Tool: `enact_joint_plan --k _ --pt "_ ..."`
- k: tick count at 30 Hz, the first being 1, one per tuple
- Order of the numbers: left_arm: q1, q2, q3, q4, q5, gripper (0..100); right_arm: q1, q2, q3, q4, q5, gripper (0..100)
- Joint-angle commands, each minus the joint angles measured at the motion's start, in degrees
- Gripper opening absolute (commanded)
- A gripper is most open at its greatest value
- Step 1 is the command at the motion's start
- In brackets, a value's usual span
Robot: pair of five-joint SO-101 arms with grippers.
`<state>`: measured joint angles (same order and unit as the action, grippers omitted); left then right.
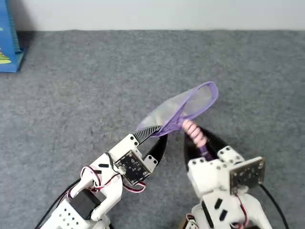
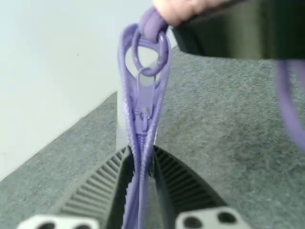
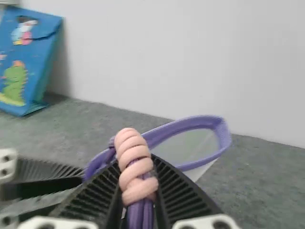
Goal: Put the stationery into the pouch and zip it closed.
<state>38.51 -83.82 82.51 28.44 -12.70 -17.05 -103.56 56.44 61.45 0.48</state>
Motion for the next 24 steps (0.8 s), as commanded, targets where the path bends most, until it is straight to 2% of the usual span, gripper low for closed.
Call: enact_joint_plan --k 1,8,11,17,24 --pt "-0.2 -0.4 -1.4 1.2 -0.7 1 6.1 -0.2 3.2 -8.4 -0.1 0.7" --pt "-0.3 -0.4 -5.7 9.8 -1.0 1 13.1 -0.1 11.0 -20.4 1.4 0.7" --pt "-0.3 -0.4 -6.5 12.1 -4.0 1 15.7 -0.1 12.3 -23.3 1.5 0.7" --pt "-0.3 -0.4 -6.3 12.3 -5.5 1 20.3 0.9 14.5 -27.9 1.7 0.7" --pt "-3.4 -0.4 -6.7 13.2 -5.5 1 25.2 14.4 14.1 -34.1 1.8 0.7"
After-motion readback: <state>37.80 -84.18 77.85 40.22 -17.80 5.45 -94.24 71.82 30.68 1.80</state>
